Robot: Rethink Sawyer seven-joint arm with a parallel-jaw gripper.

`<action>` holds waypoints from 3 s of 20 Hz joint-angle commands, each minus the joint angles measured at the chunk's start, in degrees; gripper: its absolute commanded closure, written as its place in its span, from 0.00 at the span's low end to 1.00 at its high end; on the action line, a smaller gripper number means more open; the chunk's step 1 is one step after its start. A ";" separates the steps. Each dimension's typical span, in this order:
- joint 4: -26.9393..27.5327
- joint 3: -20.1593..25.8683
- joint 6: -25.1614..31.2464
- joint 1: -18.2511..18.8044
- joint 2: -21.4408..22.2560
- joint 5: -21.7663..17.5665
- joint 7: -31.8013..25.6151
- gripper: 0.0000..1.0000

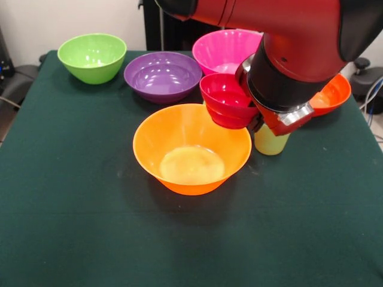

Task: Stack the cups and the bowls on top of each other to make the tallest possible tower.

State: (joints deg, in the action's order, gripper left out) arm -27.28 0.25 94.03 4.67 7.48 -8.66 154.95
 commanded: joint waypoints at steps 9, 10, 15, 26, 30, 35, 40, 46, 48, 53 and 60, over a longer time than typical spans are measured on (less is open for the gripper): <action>1.49 1.98 0.27 -0.18 -2.72 1.49 6.65 1.00; 1.97 2.02 0.57 -0.09 -2.98 1.59 6.86 1.00; 3.02 2.21 1.02 0.37 -3.67 3.11 8.61 1.00; 7.72 1.82 2.15 1.15 -6.85 6.36 11.07 1.00; 7.32 1.71 2.17 0.47 -6.89 7.65 12.77 1.00; 3.26 1.18 0.88 -0.74 -5.20 10.13 15.02 1.00; 1.01 -0.39 -0.26 -1.99 -4.10 11.30 16.25 1.00; 1.20 -2.18 0.83 -2.96 -4.04 12.72 15.92 1.00; 1.29 -2.74 1.19 -3.18 -4.08 13.29 15.82 1.00; -0.05 -3.28 1.52 -3.85 -3.80 15.17 16.91 1.00; -5.12 -5.13 -0.54 -5.68 -1.99 16.89 18.64 1.00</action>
State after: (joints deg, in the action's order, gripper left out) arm -22.01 -5.72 94.03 1.32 3.90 7.48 158.72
